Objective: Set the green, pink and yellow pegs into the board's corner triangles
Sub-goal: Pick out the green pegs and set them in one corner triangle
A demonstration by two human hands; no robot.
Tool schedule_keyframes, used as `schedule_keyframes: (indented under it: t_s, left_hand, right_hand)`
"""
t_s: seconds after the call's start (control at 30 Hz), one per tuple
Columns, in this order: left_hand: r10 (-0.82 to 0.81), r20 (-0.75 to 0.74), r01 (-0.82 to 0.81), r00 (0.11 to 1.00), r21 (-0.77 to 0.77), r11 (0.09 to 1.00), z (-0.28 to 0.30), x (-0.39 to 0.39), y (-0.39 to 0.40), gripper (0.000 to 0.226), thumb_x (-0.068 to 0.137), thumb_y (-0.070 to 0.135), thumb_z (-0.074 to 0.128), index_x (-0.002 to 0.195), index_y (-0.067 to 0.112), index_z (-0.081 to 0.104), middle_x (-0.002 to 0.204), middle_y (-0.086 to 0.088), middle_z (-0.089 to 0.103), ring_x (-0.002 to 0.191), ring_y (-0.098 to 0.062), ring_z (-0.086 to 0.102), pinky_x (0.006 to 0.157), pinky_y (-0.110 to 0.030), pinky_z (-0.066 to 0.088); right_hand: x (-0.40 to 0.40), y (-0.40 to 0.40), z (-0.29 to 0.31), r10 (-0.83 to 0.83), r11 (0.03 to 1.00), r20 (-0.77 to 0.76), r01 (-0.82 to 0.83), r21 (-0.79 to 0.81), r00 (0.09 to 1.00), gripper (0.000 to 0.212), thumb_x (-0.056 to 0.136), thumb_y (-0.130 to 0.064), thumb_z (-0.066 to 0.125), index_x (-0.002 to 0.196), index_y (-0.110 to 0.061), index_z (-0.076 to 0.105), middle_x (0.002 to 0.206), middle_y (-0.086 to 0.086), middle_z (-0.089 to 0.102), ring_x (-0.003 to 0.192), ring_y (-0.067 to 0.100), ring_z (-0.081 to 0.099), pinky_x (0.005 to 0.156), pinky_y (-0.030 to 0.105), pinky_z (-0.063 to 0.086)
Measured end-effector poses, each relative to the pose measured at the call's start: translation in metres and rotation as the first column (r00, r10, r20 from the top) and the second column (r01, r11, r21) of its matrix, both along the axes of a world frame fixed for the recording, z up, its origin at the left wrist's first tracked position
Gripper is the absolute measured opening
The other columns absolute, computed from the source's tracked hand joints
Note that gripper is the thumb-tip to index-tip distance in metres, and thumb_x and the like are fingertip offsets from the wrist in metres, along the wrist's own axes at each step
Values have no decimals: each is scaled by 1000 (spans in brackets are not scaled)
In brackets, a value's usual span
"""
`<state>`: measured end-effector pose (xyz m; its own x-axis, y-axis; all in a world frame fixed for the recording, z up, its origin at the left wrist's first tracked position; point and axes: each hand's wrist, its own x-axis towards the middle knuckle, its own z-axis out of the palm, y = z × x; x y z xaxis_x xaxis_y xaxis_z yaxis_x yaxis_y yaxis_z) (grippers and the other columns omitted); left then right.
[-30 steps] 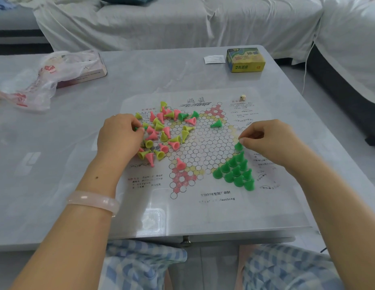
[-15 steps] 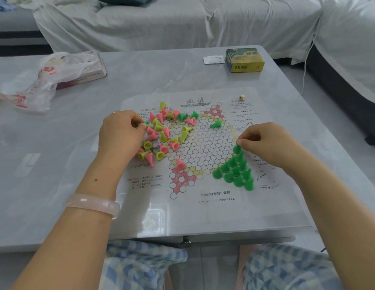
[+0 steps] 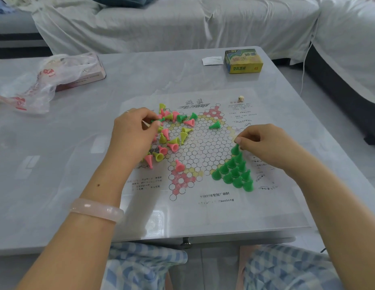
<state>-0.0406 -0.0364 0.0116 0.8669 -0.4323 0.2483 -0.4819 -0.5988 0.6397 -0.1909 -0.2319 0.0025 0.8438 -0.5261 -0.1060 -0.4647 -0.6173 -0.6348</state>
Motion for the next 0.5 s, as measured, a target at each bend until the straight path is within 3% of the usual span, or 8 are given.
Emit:
schedule_keyframes:
  t_s: [0.17, 0.27, 0.37, 0.5]
  left_hand:
    - [-84, -37, 82, 996, -50, 995, 2, -12, -9, 23, 89, 17, 56, 110, 17, 65, 97, 2, 56, 79, -8, 49, 72, -13, 37]
    - [-94, -64, 90, 993, -58, 994, 4, -13, -11, 19, 89, 16, 56, 105, 16, 66, 98, 1, 56, 85, -11, 51, 73, -11, 38]
    - [-137, -193, 104, 972, -171, 980, 9, -15, -11, 8, 89, 18, 56, 93, 20, 63, 86, -1, 65, 79, -13, 61, 74, -17, 47]
    - [-163, -245, 102, 956, -246, 964, 12, -15, -10, 5, 89, 20, 56, 91, 18, 60, 82, -2, 68, 76, -14, 67, 71, -22, 53]
  right_hand:
    - [2, 2, 8, -37, 999, 132, 38, -7, 991, 16, 89, -28, 51, 92, -21, 64, 85, -6, 65, 74, 2, 52, 60, 15, 37]
    - [13, 5, 15, -27, 998, 163, 35, -45, 986, 14, 88, -21, 51, 95, -21, 64, 86, -5, 62, 80, 9, 55, 63, 15, 40]
    - [35, 3, 17, 77, 976, 65, -61, -210, 995, 18, 88, -18, 51, 102, -20, 63, 90, -4, 59, 83, 10, 53, 64, 17, 39]
    - [67, 2, 15, 225, 899, -96, -244, -364, 970, 25, 86, -18, 55, 110, -18, 60, 109, 3, 58, 95, 15, 50, 85, 31, 42]
